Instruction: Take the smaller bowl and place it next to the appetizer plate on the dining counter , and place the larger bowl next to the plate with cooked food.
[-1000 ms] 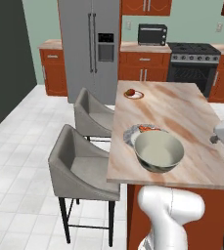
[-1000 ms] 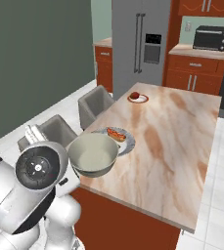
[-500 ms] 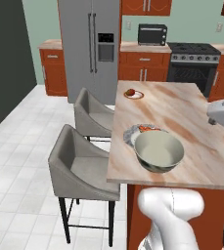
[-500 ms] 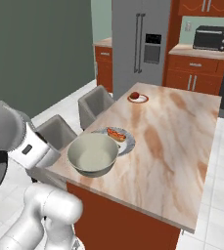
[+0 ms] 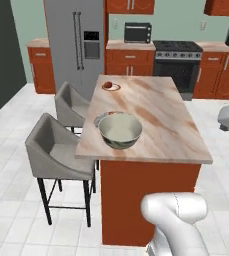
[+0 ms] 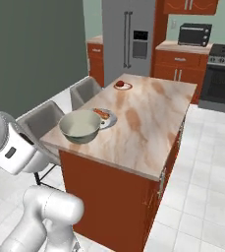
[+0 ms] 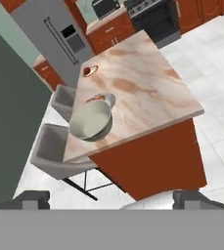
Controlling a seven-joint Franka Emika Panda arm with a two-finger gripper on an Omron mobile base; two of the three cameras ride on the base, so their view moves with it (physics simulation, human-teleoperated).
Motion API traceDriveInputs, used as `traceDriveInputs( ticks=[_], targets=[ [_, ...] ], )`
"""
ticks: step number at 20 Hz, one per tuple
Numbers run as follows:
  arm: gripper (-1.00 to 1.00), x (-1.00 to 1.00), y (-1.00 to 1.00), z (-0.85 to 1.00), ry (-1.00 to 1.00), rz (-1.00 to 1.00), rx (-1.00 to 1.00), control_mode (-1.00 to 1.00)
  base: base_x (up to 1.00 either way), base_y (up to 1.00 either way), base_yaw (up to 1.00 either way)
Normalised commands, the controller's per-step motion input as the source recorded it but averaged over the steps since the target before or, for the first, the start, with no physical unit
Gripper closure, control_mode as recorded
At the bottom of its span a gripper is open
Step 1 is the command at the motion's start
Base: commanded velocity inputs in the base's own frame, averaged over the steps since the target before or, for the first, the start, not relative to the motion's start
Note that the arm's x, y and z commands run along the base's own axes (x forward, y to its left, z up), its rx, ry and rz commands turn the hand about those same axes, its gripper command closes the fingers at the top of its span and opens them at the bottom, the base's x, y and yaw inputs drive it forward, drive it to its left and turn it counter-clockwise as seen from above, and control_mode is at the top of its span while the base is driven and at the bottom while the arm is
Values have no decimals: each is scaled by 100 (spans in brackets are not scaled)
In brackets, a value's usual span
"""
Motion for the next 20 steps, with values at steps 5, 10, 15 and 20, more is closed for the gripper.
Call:
traceDriveInputs(
  ticks=[5, 10, 15, 20],
  targets=[
    [-100, 0, 0, 0, 0, 0, 0, 100, 0, -100, -45],
    [-100, 0, 0, 0, 0, 0, 0, 100, 0, -96, -66],
    [-100, 0, 0, 0, 0, 0, 0, 100, 0, -6, -98],
    [-100, 0, 0, 0, 0, 0, 0, 100, 0, 0, -100]
  ],
)
